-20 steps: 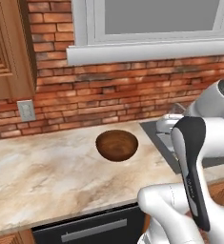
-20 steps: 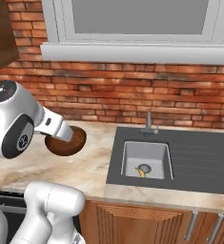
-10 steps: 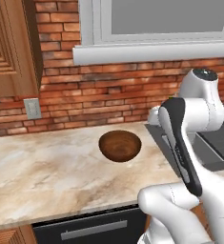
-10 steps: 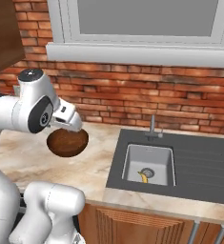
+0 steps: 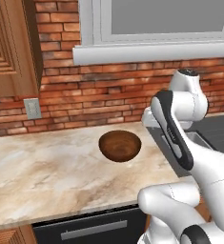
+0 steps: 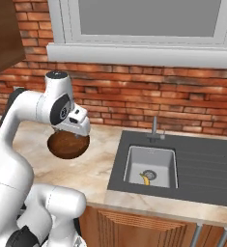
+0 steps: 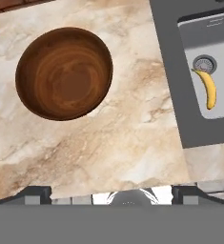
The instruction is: Clear the mugs and bowl far away from the sink.
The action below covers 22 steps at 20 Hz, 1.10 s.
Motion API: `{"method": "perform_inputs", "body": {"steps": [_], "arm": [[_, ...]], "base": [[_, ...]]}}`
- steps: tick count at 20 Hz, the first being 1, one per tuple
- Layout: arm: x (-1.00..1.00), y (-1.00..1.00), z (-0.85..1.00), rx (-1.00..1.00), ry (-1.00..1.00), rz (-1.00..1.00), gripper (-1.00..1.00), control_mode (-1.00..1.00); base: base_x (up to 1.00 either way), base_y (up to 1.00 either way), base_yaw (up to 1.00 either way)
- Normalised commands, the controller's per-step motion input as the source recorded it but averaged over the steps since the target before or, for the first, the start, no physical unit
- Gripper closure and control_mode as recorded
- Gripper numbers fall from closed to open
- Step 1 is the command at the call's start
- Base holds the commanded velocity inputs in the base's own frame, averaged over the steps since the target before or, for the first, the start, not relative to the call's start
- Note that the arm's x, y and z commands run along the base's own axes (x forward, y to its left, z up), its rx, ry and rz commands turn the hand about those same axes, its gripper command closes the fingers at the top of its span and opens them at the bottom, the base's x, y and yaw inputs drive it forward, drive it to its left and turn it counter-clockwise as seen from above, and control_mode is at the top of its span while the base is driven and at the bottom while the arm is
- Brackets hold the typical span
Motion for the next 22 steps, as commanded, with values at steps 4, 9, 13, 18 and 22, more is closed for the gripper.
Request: {"method": "perform_inputs", "body": {"steps": [4,9,13,18,22], "arm": [[0.04,0.0,-0.73,0.04,-0.01,0.06,-1.0,-1.0],[0.15,0.0,-0.46,0.01,0.0,0.03,-1.0,-1.0],[0.39,0.0,-0.05,0.0,0.01,0.0,-1.0,-1.0],[0.54,0.0,0.0,0.0,0.04,0.0,-1.0,-1.0],[0.38,0.0,-0.11,0.0,0.02,0.0,-1.0,-1.0]], "base": [[0.0,0.0,0.0],[0.0,0.0,0.0],[0.0,0.0,0.0],[0.0,0.0,0.0],[0.0,0.0,0.0]]}}
